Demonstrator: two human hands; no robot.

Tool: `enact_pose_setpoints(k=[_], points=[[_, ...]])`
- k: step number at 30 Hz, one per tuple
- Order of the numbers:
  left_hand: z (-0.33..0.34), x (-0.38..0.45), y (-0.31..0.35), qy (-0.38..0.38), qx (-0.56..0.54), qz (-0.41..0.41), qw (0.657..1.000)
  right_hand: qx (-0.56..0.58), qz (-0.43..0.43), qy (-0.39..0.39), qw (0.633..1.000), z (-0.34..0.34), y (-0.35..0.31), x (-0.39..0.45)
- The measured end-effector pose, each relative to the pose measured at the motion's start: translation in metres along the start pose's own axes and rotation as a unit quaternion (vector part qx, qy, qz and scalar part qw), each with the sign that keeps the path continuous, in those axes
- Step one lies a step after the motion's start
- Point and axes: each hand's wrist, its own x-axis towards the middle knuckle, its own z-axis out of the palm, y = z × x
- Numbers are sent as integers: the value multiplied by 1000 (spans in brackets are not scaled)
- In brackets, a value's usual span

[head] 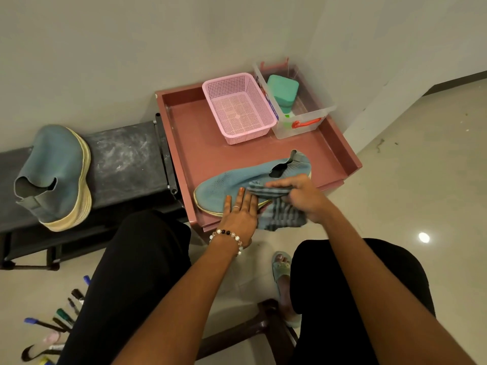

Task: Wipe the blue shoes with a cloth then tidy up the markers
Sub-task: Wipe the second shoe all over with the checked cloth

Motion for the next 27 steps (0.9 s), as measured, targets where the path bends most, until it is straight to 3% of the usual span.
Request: enact_pose_setpoints(k=[2,4,6,7,9,11,14,18,23,27], points=[[0,1,-1,5,-15,-2,1000,109,3,109,988,-19,-3,-9],[1,2,-1,11,-23,-2,1000,190,-16,280,941,-31,-7,-18],[2,2,-1,13,-25,0,1000,158,-32,382,910,-36,-1,-15],[3,2,-1,14,-26,0,1000,84,-39,388,917,-35,4,-9],[3,2,-2,15,-28,1,1000,-170,-65,313,932,-20,19,5],[4,2,-2,17,-29,2,999,-386,-55,237,890,3,34,17],[6,2,-2,24,-26,-2,999,-509,71,169,841,23,8,17],[5,1,-3,34,-33,0,999,-518,138,118,836,21,-23,30],[4,2,-2,27,-28,1,999,-449,155,99,875,27,-32,36],[5,1,-1,32,-33,-1,999,-341,100,83,931,12,-28,30]])
